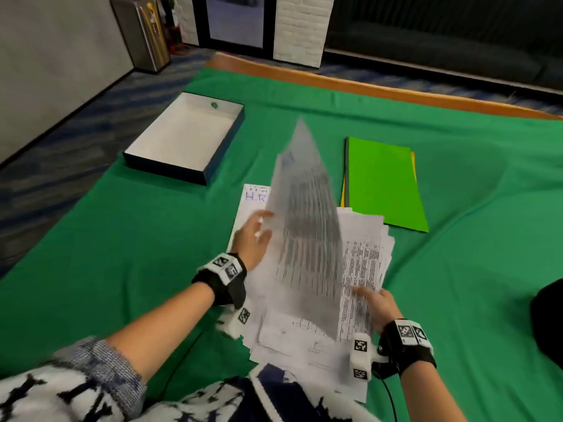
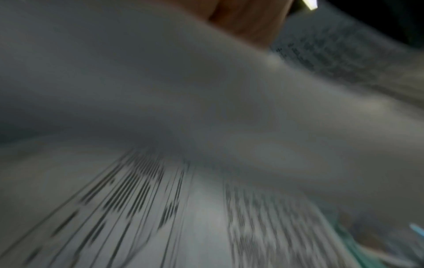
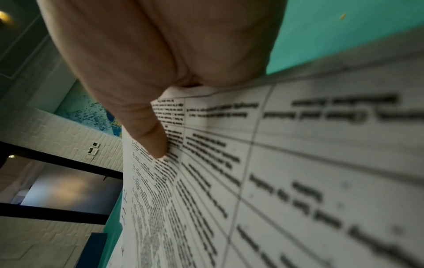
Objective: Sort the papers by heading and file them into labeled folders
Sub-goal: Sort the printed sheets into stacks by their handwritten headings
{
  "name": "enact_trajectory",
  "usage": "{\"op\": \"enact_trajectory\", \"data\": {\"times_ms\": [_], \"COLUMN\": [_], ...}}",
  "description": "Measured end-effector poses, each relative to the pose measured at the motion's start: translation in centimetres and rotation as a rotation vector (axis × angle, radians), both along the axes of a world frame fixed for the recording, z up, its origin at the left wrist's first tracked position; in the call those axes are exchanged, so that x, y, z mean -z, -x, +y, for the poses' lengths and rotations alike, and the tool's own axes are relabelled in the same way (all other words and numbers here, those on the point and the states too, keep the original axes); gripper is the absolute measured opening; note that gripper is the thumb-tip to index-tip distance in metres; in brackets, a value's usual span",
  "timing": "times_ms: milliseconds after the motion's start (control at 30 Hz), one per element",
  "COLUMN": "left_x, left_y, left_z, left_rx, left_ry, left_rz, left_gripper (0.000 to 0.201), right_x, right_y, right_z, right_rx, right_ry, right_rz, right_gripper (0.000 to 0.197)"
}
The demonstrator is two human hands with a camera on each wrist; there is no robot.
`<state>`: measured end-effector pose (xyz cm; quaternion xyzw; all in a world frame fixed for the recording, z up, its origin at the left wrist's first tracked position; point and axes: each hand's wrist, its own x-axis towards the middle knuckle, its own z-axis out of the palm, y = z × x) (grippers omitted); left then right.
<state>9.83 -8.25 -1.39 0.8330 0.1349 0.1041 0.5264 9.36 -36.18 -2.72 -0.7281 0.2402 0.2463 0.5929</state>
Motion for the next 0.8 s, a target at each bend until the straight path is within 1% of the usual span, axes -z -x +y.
{"op": "enact_trajectory", "data": {"times_ms": [33,100,167,200,267,300,367,433,500,533,600,633,700,767,800], "left_x": [0.6,1.6,2.4,2.7,3.4,3.6,4.0,4.3,4.5,4.5,4.5,4.3,3.7,2.7,2.0], "left_y": [0.5,1.3,1.8,2.0,2.3,2.5,2.7,3.1,3.5,3.6,3.1,2.6,1.1,-0.6,-1.6], "left_z": [-0.8,-1.6,-2.0,-2.1,-2.4,-2.5,-2.8,-3.3,-3.5,-3.4,-2.8,-2.4,-1.4,-0.5,-0.2], "left_rx": [0.086,0.223,0.332,0.37,0.407,0.407,0.388,0.413,0.498,0.537,0.549,0.523,0.446,0.367,0.329], "left_ry": [-0.071,-0.136,-0.169,-0.188,-0.211,-0.211,-0.206,-0.224,-0.244,-0.244,-0.258,-0.28,-0.334,-0.36,-0.36], "left_rz": [0.052,0.171,0.27,0.307,0.364,0.374,0.367,0.363,0.378,0.38,0.362,0.347,0.318,0.292,0.276], "left_gripper": [0.029,0.025,0.024,0.028,0.036,0.038,0.041,0.046,0.05,0.051,0.051,0.051,0.05,0.053,0.057], "right_x": [-0.4,-1.3,-1.3,-0.9,0.1,0.2,0.0,-0.2,0.4,0.8,1.1,1.1,1.2,1.2,1.3], "right_y": [-0.1,-0.2,-0.3,-0.4,-0.8,-0.9,-1.0,-0.9,-0.8,-0.9,-0.7,-0.6,-0.6,-0.4,-0.4], "right_z": [0.1,0.3,0.4,0.3,0.0,-0.1,-0.1,0.4,0.4,0.3,0.2,0.0,-0.2,-0.3,-0.3], "right_rx": [0.0,0.023,0.084,0.113,0.203,0.209,0.206,0.151,0.089,0.061,0.024,0.008,-0.011,-0.003,0.006], "right_ry": [-0.014,-0.066,-0.132,-0.17,-0.257,-0.309,-0.334,-0.316,-0.214,-0.169,-0.153,-0.152,-0.159,-0.194,-0.221], "right_rz": [0.0,0.036,0.042,0.038,0.03,0.029,0.047,0.018,-0.019,-0.032,-0.048,-0.054,-0.067,-0.087,-0.093], "right_gripper": [0.041,0.035,0.037,0.041,0.058,0.066,0.078,0.081,0.08,0.074,0.041,0.031,0.025,0.027,0.032]}}
